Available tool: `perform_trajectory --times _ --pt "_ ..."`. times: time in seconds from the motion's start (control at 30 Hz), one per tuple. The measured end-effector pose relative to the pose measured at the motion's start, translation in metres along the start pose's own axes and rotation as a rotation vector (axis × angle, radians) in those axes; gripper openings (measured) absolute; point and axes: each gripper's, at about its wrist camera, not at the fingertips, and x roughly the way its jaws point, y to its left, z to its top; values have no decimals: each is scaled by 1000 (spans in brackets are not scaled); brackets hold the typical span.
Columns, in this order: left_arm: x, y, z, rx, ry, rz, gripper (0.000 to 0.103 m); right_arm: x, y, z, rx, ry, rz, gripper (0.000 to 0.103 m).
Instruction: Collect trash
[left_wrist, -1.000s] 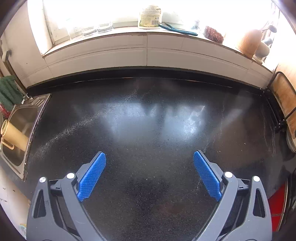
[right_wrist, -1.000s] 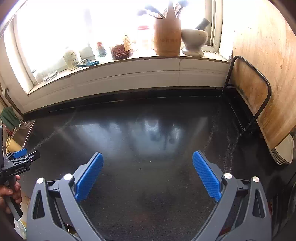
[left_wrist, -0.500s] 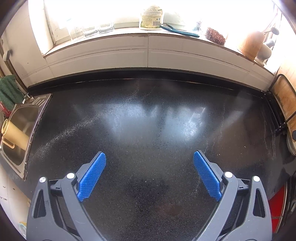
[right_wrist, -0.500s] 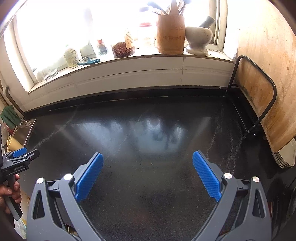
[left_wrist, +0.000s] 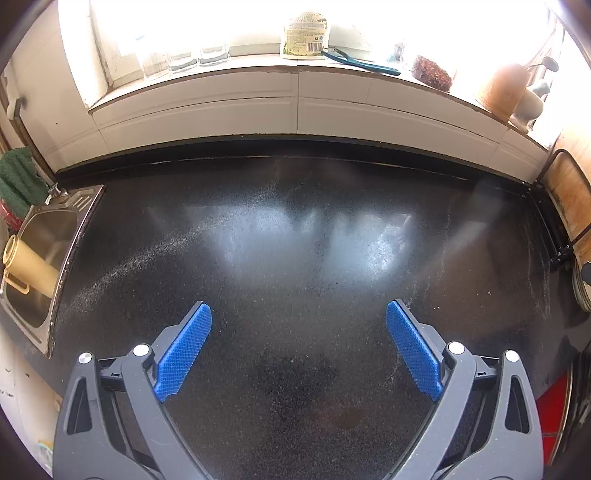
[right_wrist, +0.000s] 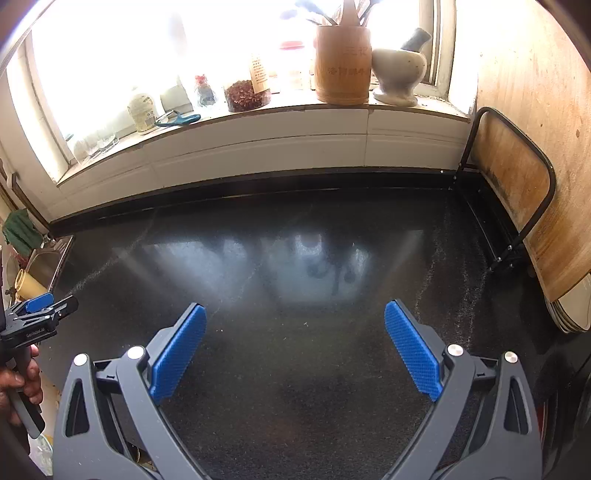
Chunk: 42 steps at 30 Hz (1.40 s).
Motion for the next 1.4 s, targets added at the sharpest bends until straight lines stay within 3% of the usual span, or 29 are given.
perform_trajectory --times 1.4 --pt "-7 -2 -11 4 -1 5 93 -7 2 -5 -13 -3 6 94"
